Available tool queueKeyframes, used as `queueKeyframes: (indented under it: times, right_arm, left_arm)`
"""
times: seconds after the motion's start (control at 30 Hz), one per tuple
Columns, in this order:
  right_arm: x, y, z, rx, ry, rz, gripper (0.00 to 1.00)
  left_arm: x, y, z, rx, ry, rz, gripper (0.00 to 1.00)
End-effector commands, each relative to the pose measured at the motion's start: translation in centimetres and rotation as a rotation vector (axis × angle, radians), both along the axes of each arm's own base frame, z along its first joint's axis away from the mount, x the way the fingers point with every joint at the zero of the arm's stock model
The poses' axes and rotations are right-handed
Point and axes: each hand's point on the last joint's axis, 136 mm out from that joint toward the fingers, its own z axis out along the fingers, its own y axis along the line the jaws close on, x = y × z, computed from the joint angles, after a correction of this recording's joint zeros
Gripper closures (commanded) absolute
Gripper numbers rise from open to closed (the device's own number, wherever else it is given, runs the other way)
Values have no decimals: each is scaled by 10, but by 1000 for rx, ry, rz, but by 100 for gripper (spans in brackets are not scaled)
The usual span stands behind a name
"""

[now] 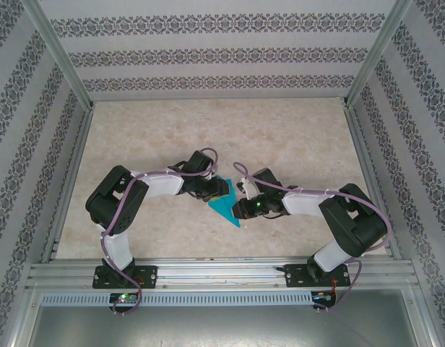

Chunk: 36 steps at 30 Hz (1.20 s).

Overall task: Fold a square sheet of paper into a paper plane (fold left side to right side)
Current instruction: Fold the wing for the third time at the center of the table.

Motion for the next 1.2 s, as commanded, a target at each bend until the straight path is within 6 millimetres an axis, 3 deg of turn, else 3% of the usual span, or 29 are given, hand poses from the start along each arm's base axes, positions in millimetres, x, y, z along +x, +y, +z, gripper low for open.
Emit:
queueKeyframes:
  times: [0.0,0.3,0.43,0.6,0.8,1.17]
  right_arm:
    - [6,3,15,48,-14,-8,81]
    - [17,-5,43,139,-38,-68,59]
    - [30,-15,50,179,-25,-120,55]
    - [37,-7,50,213,3,-110,57]
    - [39,0,36,202,37,-112,62]
    - [35,4,20,174,62,-108,76]
  left_arm:
    - [-15,15,-30,122,65,-8,56]
    - [-16,15,-30,119,66,-9,56]
    - [-16,15,-31,117,66,-10,56]
    - [-16,14,-31,111,68,-8,56]
    - [-16,14,-31,111,66,-7,56]
    - [-15,14,-29,114,62,-10,56]
